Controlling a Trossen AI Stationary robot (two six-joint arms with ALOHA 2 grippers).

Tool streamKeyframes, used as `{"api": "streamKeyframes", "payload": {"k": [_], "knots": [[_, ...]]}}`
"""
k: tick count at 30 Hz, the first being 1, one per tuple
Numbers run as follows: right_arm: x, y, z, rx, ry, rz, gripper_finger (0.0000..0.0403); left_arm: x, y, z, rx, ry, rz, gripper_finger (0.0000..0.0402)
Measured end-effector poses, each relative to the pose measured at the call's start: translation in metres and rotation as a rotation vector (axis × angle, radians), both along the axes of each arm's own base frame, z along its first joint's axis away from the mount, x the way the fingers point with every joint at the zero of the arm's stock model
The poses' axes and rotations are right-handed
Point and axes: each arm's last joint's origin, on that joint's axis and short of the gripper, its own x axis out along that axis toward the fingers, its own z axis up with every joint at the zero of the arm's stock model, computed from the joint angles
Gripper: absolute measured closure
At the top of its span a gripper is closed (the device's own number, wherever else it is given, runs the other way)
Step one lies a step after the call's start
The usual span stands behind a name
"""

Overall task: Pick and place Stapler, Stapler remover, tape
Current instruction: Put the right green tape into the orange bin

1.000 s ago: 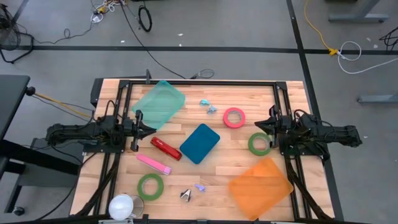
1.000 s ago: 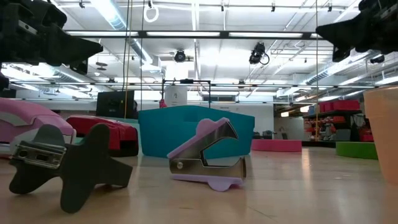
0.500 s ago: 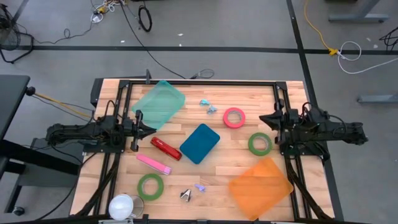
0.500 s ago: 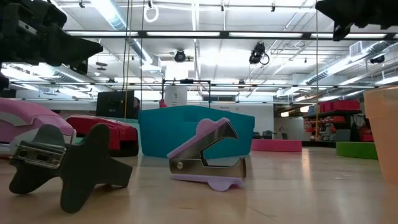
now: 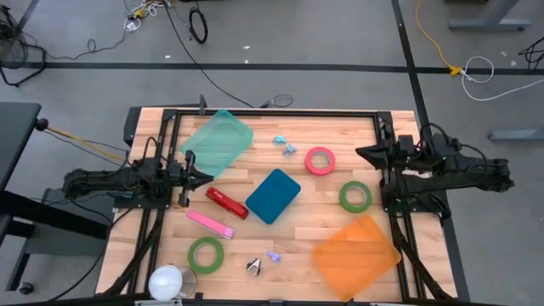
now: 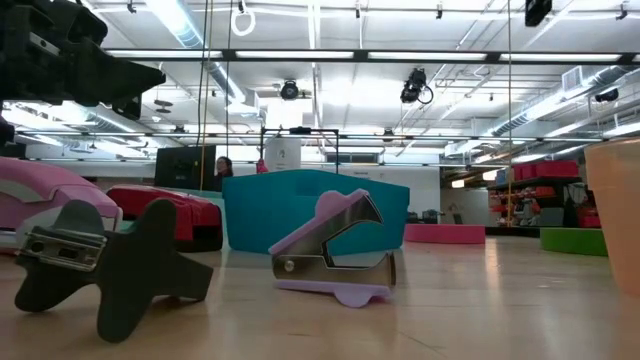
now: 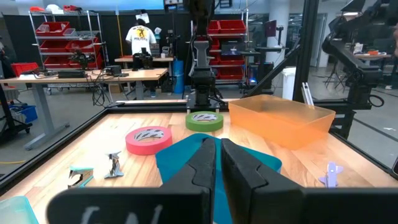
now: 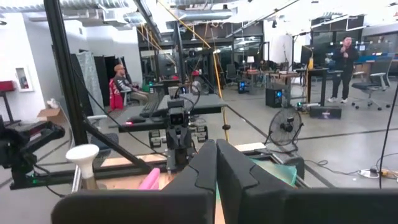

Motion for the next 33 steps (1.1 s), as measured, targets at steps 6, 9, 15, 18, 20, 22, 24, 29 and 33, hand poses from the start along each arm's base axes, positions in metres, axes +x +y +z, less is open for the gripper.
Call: {"api": "streamKeyframes", "payload": {"k": [6, 9, 15, 18, 20, 22, 24, 29, 33], "knots": [[0.005, 0.000, 0.023, -0.001, -0.021, 0.000, 0.0392, 0.000, 0.000, 0.000, 0.000, -0.001, 0.000, 0.0372], [0.007, 0.000, 0.030, -0.001, -0.025, 0.000, 0.0392, 0.000, 0.000, 0.000, 0.000, 0.000, 0.000, 0.0372], [0.013, 0.000, 0.032, -0.002, -0.002, 0.000, 0.0392, 0.000, 0.000, 0.000, 0.000, 0.000, 0.000, 0.0372], [0.015, 0.000, 0.028, -0.009, 0.034, -0.001, 0.0392, 0.000, 0.000, 0.000, 0.000, -0.001, 0.000, 0.0372], [0.016, 0.000, 0.026, -0.011, 0.057, -0.001, 0.0392, 0.000, 0.000, 0.000, 0.000, -0.001, 0.001, 0.0372], [0.018, 0.000, 0.024, -0.011, 0.077, -0.001, 0.0392, 0.000, 0.000, 0.000, 0.000, 0.000, 0.000, 0.0372], [0.019, 0.000, 0.022, -0.019, 0.101, -0.002, 0.0392, 0.000, 0.000, 0.000, 0.000, 0.000, 0.000, 0.0372], [0.023, 0.000, 0.017, -0.064, 0.158, -0.004, 0.0392, 0.000, 0.000, 0.000, 0.000, -0.001, 0.001, 0.0372], [0.025, 0.000, 0.013, -0.129, 0.205, -0.004, 0.0392, 0.000, 0.000, 0.000, 0.000, 0.000, 0.000, 0.0372]]}}
